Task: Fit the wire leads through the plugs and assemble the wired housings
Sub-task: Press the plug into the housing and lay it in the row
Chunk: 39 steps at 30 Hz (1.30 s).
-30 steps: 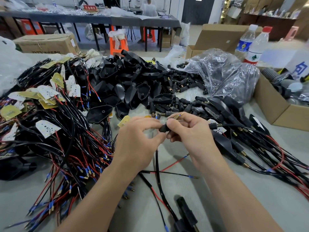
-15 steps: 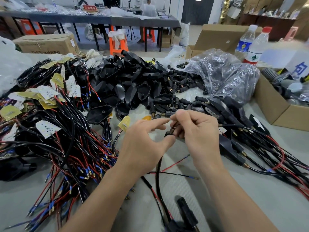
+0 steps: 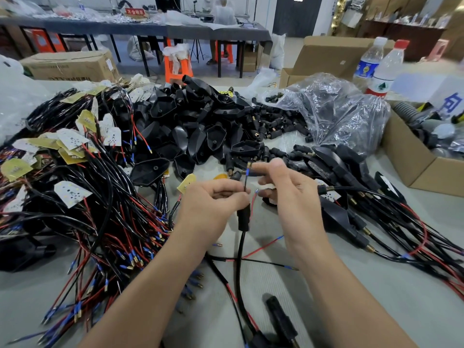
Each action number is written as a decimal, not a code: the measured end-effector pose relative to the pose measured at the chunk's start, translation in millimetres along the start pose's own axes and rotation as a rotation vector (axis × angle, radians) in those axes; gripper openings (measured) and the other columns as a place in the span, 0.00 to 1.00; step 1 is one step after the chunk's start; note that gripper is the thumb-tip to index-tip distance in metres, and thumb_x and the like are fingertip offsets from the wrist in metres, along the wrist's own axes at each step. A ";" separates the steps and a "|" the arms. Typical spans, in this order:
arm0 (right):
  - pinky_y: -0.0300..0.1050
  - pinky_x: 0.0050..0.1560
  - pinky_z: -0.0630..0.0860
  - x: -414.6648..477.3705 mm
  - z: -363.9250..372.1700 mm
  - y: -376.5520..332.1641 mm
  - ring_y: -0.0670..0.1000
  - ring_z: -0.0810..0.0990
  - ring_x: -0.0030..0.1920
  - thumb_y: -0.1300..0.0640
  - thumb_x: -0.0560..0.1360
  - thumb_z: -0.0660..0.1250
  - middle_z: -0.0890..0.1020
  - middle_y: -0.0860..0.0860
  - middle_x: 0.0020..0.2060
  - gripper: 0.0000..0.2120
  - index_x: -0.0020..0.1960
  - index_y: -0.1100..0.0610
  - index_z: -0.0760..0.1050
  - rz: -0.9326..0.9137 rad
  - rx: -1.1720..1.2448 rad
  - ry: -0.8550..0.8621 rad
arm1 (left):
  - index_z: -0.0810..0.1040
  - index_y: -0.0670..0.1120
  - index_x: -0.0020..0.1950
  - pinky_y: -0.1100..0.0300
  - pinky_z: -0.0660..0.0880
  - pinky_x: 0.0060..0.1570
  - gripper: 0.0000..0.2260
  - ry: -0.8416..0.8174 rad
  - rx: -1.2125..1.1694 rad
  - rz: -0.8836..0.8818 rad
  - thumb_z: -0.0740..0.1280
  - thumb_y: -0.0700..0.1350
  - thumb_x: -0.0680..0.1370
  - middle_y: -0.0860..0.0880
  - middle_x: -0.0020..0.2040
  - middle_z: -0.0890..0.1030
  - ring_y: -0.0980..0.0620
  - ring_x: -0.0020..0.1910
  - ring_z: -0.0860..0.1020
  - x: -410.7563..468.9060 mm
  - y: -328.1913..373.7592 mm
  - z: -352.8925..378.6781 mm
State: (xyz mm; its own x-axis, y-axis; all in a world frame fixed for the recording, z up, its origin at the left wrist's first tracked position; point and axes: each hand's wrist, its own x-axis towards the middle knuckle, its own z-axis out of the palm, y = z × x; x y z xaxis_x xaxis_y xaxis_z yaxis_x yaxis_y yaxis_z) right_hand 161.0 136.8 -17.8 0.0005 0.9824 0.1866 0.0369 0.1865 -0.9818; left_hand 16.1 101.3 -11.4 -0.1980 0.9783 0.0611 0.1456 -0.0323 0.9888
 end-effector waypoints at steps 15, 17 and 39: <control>0.42 0.44 0.77 1.9 -2.2 -6.4 0.50 0.81 0.38 0.62 0.82 0.63 0.86 0.55 0.40 0.10 0.56 0.56 0.83 0.294 0.440 -0.280 | 0.89 0.50 0.45 0.60 0.77 0.46 0.11 0.079 -0.419 -0.206 0.70 0.37 0.78 0.49 0.43 0.87 0.55 0.41 0.82 5.3 2.0 -13.1; 0.42 0.46 0.75 1.2 -3.0 -8.7 0.48 0.80 0.38 0.60 0.81 0.63 0.83 0.53 0.37 0.13 0.46 0.55 0.86 0.255 0.429 -0.285 | 0.89 0.50 0.43 0.62 0.78 0.43 0.11 0.076 -0.447 -0.208 0.70 0.37 0.78 0.50 0.43 0.86 0.56 0.40 0.82 4.8 2.5 -12.8; 0.34 0.36 0.71 -5.5 -3.5 -6.7 0.41 0.77 0.33 0.55 0.72 0.75 0.82 0.43 0.30 0.08 0.34 0.49 0.84 -0.182 -0.424 -0.196 | 0.85 0.45 0.46 0.69 0.79 0.36 0.04 0.295 -0.682 -0.210 0.72 0.38 0.79 0.51 0.36 0.84 0.60 0.32 0.81 14.8 -0.8 -25.1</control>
State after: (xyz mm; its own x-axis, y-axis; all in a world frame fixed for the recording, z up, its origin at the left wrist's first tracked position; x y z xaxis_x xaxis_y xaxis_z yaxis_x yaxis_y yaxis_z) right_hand 164.3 130.1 -12.1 -0.2299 0.9249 0.3030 0.4216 0.3752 -0.8255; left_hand -11.3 110.7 -7.9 -0.4199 0.8857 -0.1983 -0.5345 -0.0647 0.8427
